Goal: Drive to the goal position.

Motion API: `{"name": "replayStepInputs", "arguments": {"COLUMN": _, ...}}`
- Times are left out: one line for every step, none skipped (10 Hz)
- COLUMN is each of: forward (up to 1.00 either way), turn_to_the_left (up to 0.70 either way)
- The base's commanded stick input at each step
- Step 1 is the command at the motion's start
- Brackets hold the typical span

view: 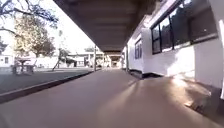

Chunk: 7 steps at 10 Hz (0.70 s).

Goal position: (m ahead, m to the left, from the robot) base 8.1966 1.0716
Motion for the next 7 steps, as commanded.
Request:
{"name": "replayStepInputs", "arguments": {"forward": 0.7, "turn_to_the_left": 0.0}}
{"name": "replayStepInputs", "arguments": {"forward": 0.7, "turn_to_the_left": 0.0}}
{"name": "replayStepInputs", "arguments": {"forward": 0.7, "turn_to_the_left": 0.0}}
{"name": "replayStepInputs", "arguments": {"forward": 0.7, "turn_to_the_left": 0.0}}
{"name": "replayStepInputs", "arguments": {"forward": 0.7, "turn_to_the_left": 0.0}}
{"name": "replayStepInputs", "arguments": {"forward": 0.7, "turn_to_the_left": 0.0}}
{"name": "replayStepInputs", "arguments": {"forward": 0.7, "turn_to_the_left": 0.0}}
